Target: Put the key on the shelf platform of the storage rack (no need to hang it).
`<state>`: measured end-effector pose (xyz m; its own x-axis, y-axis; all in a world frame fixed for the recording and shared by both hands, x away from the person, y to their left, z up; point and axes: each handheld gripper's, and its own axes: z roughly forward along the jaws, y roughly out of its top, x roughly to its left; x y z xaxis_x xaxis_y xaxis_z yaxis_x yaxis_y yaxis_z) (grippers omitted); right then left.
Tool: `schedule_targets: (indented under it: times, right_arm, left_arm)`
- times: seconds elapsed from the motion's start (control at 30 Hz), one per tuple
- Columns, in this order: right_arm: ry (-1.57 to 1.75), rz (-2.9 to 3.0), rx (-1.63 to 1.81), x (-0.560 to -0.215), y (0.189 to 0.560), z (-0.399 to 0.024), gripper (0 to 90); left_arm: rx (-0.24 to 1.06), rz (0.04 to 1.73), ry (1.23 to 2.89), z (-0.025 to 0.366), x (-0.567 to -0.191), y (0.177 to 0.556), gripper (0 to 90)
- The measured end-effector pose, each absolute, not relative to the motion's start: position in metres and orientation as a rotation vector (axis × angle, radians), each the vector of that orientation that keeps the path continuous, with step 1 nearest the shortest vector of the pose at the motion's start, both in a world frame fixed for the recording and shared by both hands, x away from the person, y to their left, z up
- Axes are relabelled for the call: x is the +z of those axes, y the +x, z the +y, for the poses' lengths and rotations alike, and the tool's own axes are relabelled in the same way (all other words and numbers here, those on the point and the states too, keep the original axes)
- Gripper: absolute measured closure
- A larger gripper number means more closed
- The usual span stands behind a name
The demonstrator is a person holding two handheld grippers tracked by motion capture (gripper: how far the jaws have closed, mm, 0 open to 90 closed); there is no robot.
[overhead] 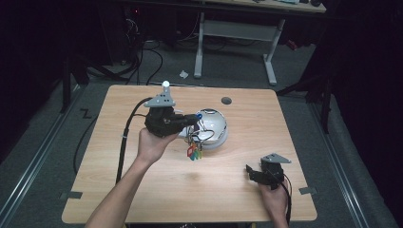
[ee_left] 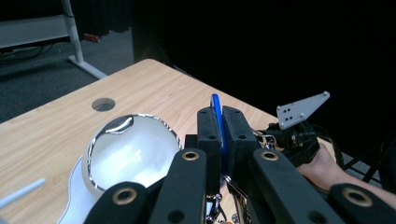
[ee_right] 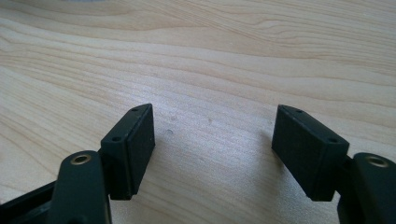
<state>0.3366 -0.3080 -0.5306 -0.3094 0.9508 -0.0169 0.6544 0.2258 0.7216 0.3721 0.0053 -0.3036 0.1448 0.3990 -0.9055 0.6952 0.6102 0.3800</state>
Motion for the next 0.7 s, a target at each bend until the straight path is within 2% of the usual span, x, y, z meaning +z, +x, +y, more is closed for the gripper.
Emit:
schedule_targets:
  times: [0.7]
  right_arm:
    - [1.473, 2.048, 0.859, -0.531, 0.336, -0.308, 30.0]
  left_arm:
    - [-0.219, 1.510, 0.979, -0.026, -0.281, 0.414, 87.1]
